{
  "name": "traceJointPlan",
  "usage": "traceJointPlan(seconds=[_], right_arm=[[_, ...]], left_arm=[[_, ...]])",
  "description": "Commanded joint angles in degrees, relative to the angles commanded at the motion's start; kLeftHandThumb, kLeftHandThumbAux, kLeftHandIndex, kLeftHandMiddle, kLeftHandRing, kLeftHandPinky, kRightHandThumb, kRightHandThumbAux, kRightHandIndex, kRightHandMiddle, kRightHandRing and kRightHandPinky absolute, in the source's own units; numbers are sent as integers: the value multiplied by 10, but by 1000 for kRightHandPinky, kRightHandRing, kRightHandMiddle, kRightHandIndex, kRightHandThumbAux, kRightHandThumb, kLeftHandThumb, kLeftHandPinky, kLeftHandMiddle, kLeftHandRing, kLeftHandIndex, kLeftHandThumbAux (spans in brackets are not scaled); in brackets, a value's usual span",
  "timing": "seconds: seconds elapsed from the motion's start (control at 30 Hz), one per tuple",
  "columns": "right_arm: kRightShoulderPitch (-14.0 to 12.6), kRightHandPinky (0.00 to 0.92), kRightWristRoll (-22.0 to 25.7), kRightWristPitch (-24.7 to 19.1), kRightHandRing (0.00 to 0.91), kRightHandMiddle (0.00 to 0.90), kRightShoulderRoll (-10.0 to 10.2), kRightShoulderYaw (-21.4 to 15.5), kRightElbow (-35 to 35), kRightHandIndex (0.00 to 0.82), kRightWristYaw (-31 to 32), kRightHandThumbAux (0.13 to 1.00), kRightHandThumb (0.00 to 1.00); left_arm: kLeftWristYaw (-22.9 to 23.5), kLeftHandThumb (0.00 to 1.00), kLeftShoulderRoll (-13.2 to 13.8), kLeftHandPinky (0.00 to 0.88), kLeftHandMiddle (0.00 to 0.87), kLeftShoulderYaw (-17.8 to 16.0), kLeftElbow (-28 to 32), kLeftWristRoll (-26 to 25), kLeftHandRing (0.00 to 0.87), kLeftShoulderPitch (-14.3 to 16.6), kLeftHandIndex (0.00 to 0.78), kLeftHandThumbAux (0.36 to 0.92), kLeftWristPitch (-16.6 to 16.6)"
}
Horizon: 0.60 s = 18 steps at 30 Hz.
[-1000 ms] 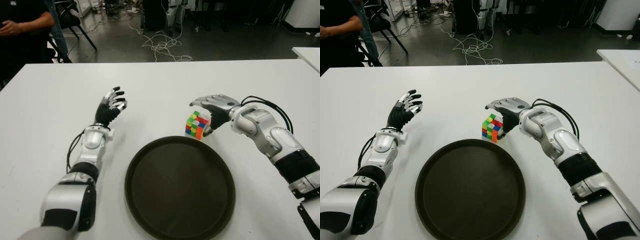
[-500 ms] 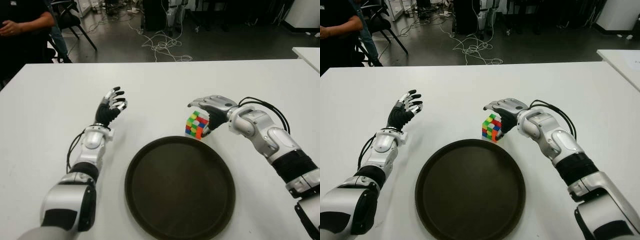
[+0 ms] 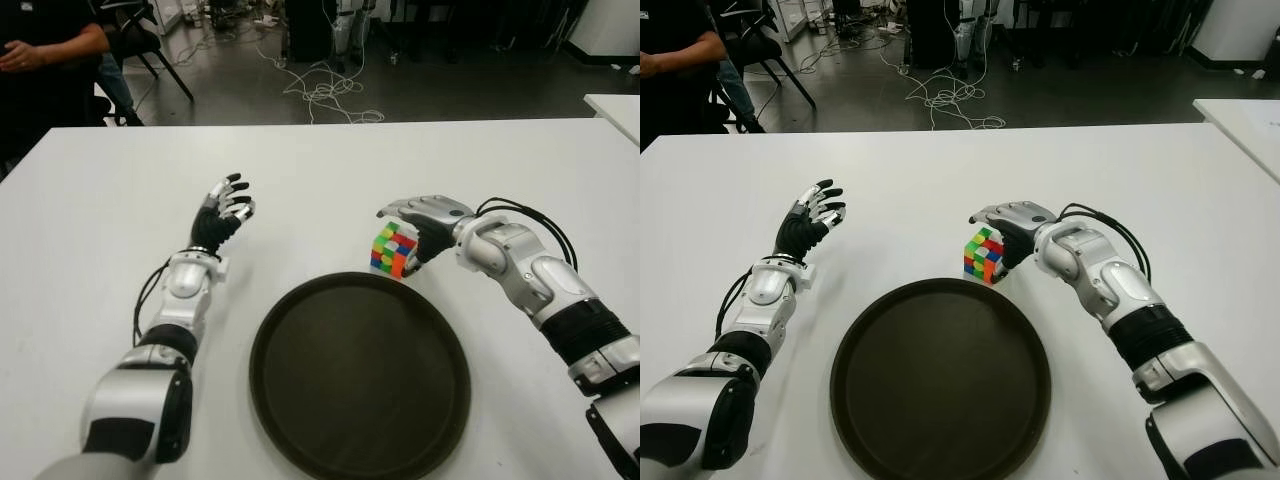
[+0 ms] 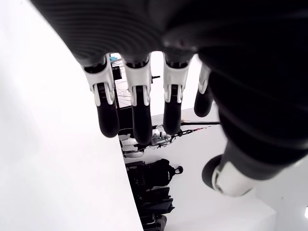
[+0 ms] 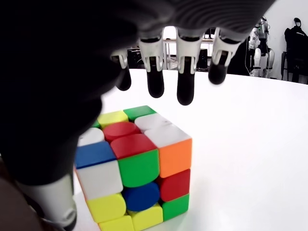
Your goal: Pick up the Rubik's Cube and put it in the plate
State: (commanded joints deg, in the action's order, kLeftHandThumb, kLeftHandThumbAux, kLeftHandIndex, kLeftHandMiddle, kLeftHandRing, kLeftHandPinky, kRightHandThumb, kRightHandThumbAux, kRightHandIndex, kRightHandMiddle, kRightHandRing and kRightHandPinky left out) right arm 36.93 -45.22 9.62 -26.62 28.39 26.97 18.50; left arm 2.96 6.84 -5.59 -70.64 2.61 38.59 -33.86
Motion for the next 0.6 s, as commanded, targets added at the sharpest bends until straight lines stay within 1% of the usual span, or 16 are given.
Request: traceJointPlan(seconds=[0.1, 0.37, 0.53, 0.6], right_arm=[[6, 113, -3, 2, 149, 150, 5, 4, 24, 108, -13, 761, 0], [11, 123, -1, 5, 161, 164, 4, 9, 34, 125, -19, 772, 0], [18, 144, 0, 19, 186, 187, 6, 12, 61, 150, -35, 795, 0], [20, 141, 1, 20, 183, 183, 8, 13, 68, 147, -36, 798, 0]], left_arm=[[-2, 180, 0, 214, 193, 0, 0, 1, 205, 0, 128, 706, -1], [-5, 171, 0, 212, 199, 1, 1, 2, 205, -2, 132, 712, -6], [-5, 167, 0, 223, 199, 2, 2, 3, 207, -2, 129, 723, -8], [-4, 169, 0, 224, 195, 2, 2, 3, 205, -2, 128, 717, -9]])
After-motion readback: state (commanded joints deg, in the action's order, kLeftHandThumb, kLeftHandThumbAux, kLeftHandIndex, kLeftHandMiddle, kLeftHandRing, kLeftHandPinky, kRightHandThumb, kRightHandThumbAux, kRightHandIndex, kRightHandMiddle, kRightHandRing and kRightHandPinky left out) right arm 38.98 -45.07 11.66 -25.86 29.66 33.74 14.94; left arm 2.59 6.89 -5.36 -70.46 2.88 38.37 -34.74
